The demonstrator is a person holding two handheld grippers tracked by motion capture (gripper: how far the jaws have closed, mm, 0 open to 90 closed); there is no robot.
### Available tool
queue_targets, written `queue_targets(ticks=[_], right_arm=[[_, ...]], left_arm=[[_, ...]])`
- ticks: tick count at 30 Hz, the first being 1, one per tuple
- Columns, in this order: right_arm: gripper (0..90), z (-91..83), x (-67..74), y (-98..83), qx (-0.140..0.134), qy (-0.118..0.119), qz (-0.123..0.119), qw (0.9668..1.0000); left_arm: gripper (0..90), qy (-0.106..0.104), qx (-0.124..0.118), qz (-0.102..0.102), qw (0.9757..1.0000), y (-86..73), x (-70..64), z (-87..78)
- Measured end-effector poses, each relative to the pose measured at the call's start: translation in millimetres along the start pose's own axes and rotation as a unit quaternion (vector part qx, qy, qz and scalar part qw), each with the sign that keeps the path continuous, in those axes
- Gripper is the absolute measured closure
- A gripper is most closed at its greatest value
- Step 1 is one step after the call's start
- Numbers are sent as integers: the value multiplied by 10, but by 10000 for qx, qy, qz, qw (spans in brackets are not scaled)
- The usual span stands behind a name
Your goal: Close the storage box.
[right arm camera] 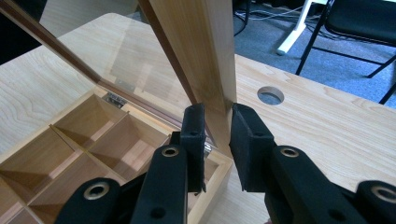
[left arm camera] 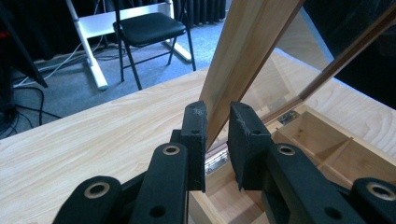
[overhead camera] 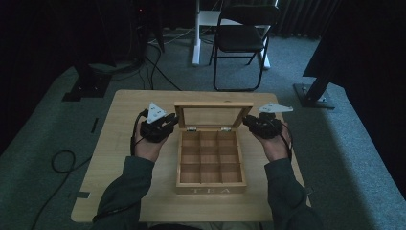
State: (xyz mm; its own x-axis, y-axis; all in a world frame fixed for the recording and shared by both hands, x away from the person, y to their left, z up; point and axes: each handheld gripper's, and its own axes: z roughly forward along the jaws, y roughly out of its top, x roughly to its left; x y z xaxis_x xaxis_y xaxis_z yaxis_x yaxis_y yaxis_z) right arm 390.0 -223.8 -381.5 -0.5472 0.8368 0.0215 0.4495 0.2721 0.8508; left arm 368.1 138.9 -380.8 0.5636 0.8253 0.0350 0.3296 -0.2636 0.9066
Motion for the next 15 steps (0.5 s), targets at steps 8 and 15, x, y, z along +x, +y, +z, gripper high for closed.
queue_targets(ticks=[8,15], right_arm=[[755,-59,43,-32,-98,-39,-43,9999],[755,-94,68,-65,-139,-40,-42,9999]], left_arm=[[765,-25,-3,39,10000,-12,-29,-27],[765,-40,13,53,10000,-37,-50,-54]])
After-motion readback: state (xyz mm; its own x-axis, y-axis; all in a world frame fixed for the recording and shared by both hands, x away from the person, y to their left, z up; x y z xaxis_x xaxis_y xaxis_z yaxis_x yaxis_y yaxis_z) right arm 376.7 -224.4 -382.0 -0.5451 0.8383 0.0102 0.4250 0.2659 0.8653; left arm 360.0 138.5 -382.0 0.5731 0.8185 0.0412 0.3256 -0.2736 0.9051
